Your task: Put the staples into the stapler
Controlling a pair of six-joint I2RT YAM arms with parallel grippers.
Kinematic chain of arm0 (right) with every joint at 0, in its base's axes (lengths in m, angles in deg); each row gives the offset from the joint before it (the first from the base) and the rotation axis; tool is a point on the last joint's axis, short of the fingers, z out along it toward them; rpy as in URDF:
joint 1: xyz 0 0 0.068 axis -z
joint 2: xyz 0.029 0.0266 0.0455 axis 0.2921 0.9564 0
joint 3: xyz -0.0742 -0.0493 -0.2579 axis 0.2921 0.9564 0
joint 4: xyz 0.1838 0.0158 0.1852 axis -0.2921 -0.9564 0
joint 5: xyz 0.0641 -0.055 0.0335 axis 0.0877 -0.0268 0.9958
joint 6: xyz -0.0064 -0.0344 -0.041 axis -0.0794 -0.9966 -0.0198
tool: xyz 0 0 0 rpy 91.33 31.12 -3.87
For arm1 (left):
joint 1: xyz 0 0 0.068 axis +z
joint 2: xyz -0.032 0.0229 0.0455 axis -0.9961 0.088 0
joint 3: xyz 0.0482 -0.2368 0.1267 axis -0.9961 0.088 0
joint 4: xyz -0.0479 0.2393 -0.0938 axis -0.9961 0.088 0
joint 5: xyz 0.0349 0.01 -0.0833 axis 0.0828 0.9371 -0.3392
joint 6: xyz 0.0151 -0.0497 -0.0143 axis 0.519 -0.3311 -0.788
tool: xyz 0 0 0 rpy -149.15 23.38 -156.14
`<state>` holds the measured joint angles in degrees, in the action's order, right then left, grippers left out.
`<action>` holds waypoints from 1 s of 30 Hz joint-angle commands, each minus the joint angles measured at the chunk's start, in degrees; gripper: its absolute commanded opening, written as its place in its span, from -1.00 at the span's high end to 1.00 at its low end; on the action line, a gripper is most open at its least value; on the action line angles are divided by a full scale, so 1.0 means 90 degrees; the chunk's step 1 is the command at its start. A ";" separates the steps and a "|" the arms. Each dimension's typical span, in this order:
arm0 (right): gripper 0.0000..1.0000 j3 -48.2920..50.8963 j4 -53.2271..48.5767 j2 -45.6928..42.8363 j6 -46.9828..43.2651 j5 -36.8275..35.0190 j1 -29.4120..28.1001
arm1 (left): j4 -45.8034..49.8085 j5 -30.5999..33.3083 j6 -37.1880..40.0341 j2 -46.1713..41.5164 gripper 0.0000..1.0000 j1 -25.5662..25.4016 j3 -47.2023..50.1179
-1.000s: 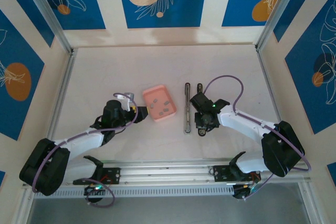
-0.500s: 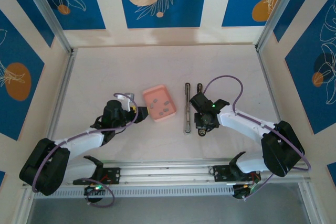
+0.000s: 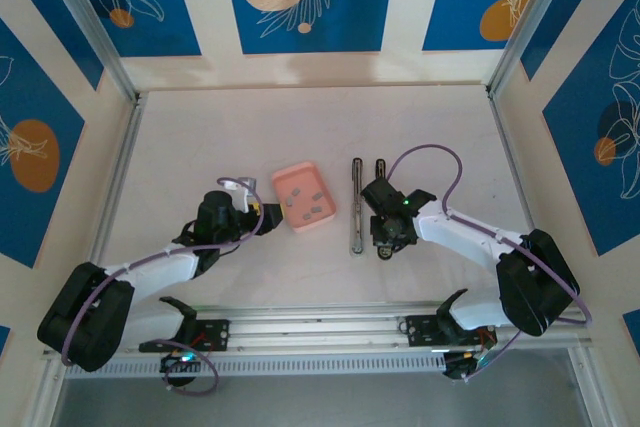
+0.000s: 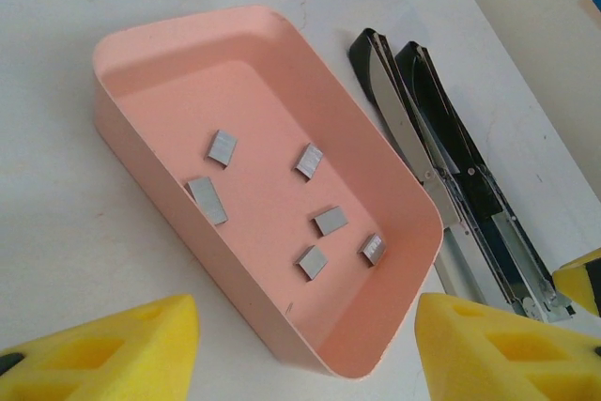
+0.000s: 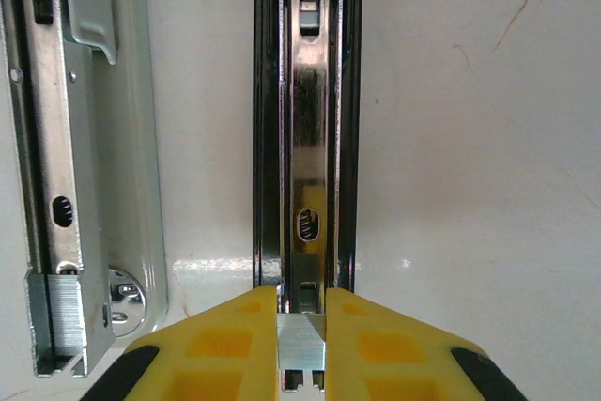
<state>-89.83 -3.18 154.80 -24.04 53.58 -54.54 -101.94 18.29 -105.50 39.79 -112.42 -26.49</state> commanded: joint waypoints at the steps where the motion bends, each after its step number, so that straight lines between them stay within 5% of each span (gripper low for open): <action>1: 0.67 0.0078 -0.0203 0.0055 0.0052 0.0053 -0.0055 | -0.0143 -0.0054 0.0138 0.0029 -0.24 -0.0073 -0.0131; 30: 0.68 -0.0088 -0.0409 -0.0225 0.0042 -0.0122 -0.0173 | -0.0193 -0.0054 0.0145 0.0047 -0.24 -0.0101 -0.0157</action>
<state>-89.77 -4.95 154.56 -23.87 53.45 -55.77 -102.14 18.29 -104.91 39.82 -112.63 -26.49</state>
